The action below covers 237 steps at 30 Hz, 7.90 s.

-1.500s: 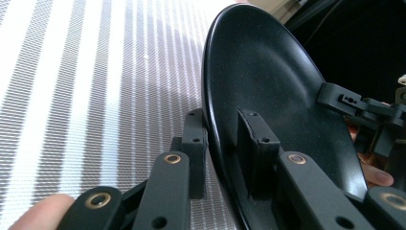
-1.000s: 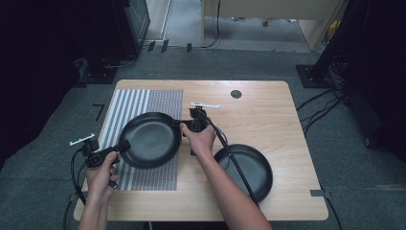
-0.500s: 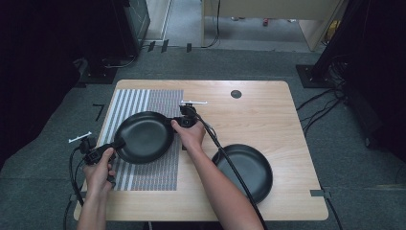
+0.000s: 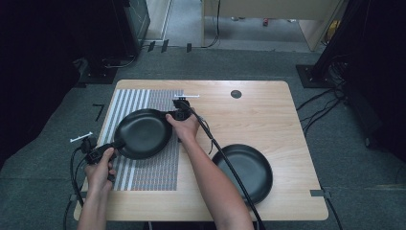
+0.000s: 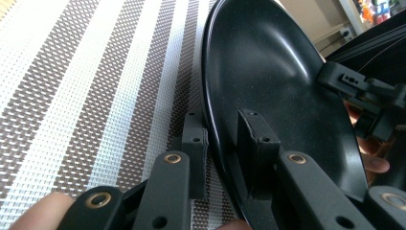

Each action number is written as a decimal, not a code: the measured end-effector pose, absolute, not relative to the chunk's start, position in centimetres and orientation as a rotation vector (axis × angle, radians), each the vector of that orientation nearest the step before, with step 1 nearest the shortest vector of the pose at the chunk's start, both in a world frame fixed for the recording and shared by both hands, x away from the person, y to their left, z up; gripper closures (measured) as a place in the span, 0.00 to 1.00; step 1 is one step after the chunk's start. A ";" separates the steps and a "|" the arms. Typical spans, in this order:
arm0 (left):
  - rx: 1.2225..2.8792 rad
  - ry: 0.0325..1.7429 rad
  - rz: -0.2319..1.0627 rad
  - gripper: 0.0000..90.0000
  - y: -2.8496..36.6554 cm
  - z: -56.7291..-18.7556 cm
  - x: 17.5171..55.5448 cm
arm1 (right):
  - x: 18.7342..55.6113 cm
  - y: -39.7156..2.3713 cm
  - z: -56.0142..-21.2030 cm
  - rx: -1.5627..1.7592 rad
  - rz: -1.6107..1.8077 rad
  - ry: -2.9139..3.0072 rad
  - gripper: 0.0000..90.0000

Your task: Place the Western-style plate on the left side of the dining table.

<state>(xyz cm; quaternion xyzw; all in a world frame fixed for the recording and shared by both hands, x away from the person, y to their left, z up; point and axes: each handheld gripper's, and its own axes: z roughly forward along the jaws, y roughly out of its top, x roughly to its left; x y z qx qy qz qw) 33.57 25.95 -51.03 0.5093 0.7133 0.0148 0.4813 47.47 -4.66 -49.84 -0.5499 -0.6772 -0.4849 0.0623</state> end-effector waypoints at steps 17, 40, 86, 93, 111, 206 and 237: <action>1.235 1.800 0.044 0.84 26.1 -51.8 33.9 | 48.5 -3.3 -51.6 -1.688 -1.465 -2.094 0.87; 1.227 1.786 0.057 0.86 26.7 -51.9 33.5 | 45.8 -5.2 -51.3 -1.753 -1.426 -2.029 0.79; 1.384 1.669 0.312 0.35 24.7 -48.9 31.8 | 43.2 -9.9 -47.8 -1.720 -1.616 -2.231 0.47; 1.498 1.643 0.406 0.19 22.6 -47.7 30.8 | 40.8 -12.7 -46.3 -1.650 -1.576 -2.334 0.36; 1.647 1.598 0.489 0.11 19.7 -48.0 28.3 | 35.6 -19.4 -44.6 -1.679 -1.653 -2.372 0.28; 1.793 1.648 0.723 0.15 19.4 -51.8 26.3 | 22.5 -45.0 -52.0 -2.413 -1.359 -2.198 0.28; 1.793 1.647 0.724 0.15 19.4 -51.8 26.3 | 21.3 -42.6 -52.5 -2.417 -1.162 -2.529 0.21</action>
